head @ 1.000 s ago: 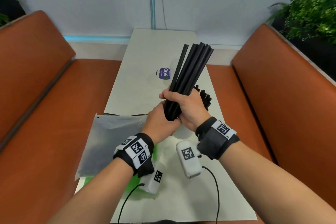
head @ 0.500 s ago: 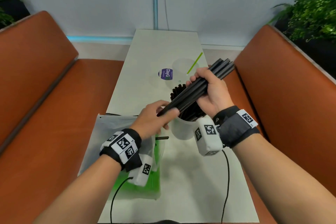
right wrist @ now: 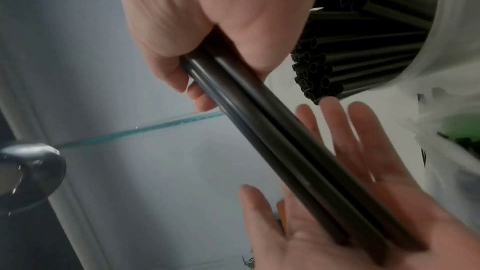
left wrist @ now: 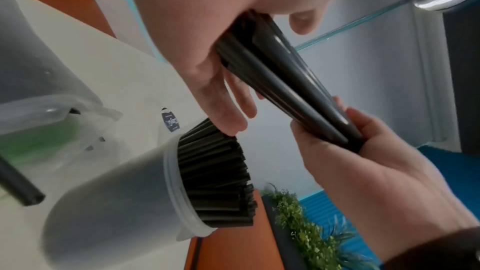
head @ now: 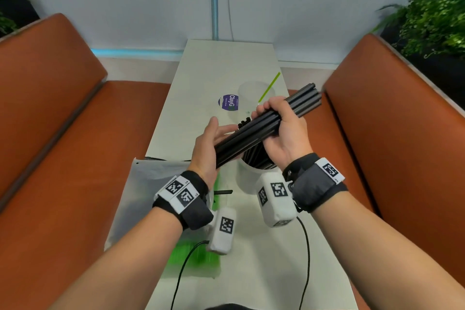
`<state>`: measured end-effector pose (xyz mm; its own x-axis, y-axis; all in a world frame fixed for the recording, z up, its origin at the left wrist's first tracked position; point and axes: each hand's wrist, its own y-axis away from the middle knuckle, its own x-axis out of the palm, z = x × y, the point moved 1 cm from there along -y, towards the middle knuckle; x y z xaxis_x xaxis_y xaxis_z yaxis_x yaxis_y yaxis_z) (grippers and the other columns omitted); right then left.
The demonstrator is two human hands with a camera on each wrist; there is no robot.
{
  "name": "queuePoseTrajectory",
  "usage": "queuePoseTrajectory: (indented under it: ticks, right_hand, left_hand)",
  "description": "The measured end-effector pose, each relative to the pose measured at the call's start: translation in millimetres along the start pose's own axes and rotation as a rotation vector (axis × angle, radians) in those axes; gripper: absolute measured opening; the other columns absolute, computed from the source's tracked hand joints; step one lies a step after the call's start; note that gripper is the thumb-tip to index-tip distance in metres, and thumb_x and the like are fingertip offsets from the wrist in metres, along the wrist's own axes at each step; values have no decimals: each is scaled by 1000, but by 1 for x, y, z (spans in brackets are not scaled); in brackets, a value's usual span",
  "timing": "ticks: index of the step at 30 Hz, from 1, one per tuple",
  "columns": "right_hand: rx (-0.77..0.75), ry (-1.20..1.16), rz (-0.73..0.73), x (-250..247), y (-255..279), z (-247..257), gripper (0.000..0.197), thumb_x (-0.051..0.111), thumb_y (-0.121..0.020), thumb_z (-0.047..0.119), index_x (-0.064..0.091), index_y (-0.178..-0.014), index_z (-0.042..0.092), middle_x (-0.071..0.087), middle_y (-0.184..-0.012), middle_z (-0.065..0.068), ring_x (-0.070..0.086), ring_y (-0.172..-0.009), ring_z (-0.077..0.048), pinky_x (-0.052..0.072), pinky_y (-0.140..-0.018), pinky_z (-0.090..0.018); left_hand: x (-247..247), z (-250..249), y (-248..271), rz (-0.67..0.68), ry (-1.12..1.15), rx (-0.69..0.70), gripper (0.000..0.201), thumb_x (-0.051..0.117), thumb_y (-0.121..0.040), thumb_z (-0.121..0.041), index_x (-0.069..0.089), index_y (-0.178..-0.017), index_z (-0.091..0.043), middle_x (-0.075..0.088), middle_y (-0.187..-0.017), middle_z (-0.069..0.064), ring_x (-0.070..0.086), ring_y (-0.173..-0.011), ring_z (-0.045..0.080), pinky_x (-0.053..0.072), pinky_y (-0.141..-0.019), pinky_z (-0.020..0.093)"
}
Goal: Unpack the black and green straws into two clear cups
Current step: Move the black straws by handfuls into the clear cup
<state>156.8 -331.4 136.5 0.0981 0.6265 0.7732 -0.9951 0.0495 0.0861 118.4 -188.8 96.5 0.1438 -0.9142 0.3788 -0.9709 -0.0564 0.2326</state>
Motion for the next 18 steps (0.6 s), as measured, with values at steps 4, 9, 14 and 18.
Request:
queuePoseTrajectory:
  ticks: [4, 9, 14, 18]
  right_hand:
    - [-24, 94, 25, -1, -1, 4, 14, 63, -83, -4, 58, -75, 6, 56, -69, -11, 59, -68, -24, 54, -72, -39]
    - [-35, 189, 48, -5, -3, 4, 15, 64, -82, -5, 58, -76, 8, 57, -68, -11, 59, -66, -26, 52, -73, -39]
    - [31, 261, 76, -3, -1, 7, 18, 69, -81, -3, 62, -91, 10, 65, -72, -9, 65, -71, -27, 55, -79, -45]
    - [31, 217, 33, -6, -7, 22, 19, 67, -84, -2, 60, -94, 12, 62, -75, -9, 62, -67, -23, 55, -73, -46]
  left_hand:
    - [-1, 15, 1, 63, -196, 27, 47, 51, -96, -48, 69, -112, -7, 72, -106, 16, 67, -101, 30, 52, -93, 51]
    - [-3, 14, -4, 255, -804, 256, 58, 81, -61, -44, 61, -114, -34, 70, -102, -14, 65, -98, 2, 53, -87, 25]
    - [1, 25, -6, 220, -919, 143, 25, 67, -72, -19, 57, -80, -40, 63, -75, 2, 64, -55, 22, 57, -48, 34]
    - [-4, 34, -9, 253, -945, 109, 37, 67, -71, -18, 55, -68, -53, 55, -68, -6, 53, -47, 8, 52, -45, 24]
